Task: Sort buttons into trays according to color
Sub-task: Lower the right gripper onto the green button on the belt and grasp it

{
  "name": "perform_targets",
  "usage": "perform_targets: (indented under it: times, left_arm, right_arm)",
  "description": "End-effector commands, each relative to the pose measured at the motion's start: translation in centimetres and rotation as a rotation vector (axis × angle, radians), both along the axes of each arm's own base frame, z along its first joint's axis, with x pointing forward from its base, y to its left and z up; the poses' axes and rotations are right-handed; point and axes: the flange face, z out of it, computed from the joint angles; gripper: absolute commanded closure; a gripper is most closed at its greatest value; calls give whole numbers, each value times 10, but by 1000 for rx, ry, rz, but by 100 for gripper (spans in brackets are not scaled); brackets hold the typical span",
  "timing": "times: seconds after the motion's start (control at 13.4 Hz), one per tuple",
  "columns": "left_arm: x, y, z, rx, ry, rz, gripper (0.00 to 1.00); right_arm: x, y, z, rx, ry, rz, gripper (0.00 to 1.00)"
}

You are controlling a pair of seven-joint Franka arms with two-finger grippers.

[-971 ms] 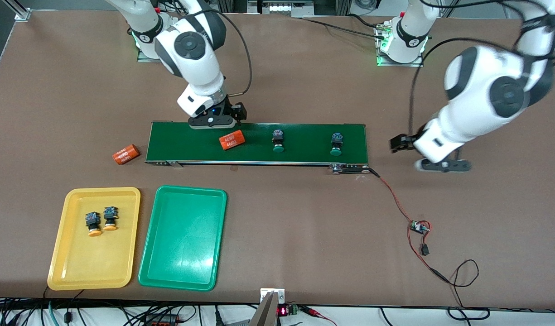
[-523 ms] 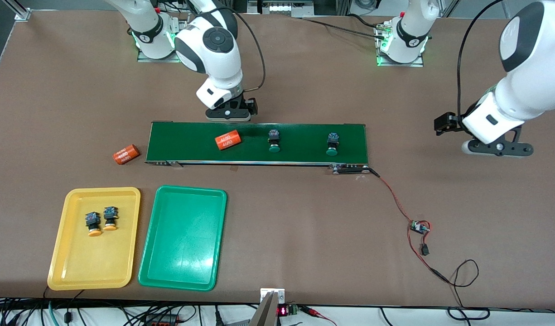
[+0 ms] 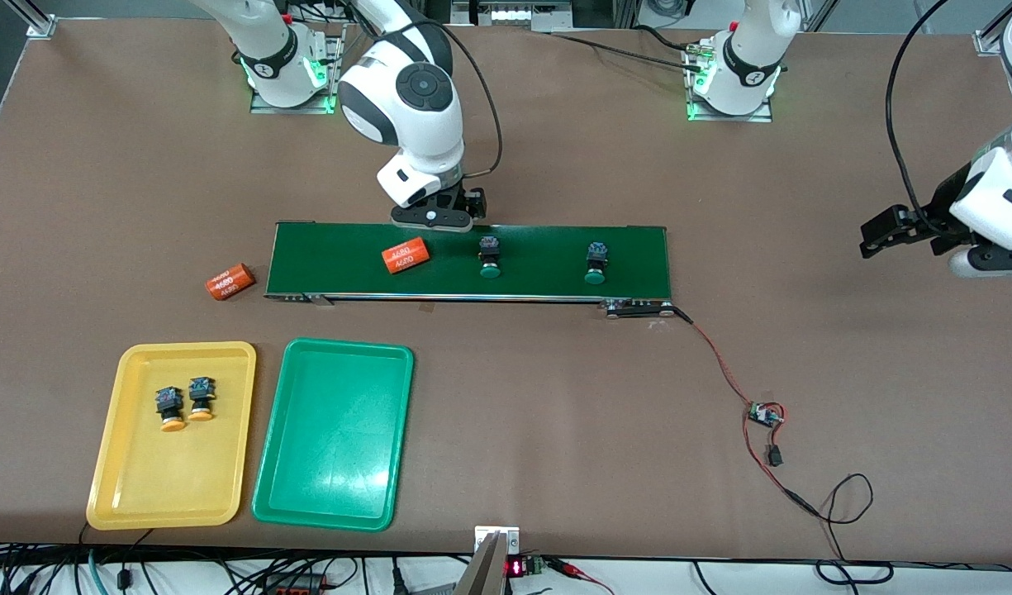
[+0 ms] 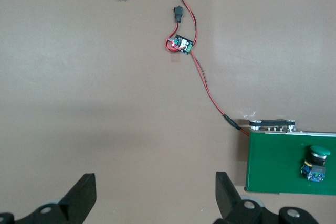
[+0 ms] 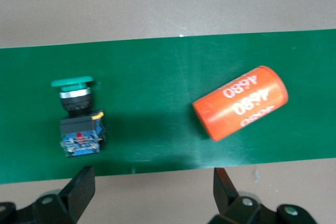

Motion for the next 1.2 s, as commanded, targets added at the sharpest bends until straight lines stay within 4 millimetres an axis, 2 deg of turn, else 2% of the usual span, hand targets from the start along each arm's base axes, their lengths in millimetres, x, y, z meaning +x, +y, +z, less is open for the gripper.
perform_targets:
  times: [0.0, 0.3, 0.82, 1.12]
  left_arm:
    - [-12, -12, -1, 4, 16, -37, 0]
    - [-12, -15, 3, 46, 20, -56, 0]
    - [-13, -15, 3, 47, 28, -55, 0]
    - [-13, -20, 3, 47, 26, -54, 0]
  right_arm:
    - [9, 9, -2, 4, 0, -63, 0]
    - [10, 20, -11, 11, 10, -61, 0]
    - [24, 14, -43, 9, 0, -49, 0]
    - [28, 16, -48, 15, 0, -53, 0]
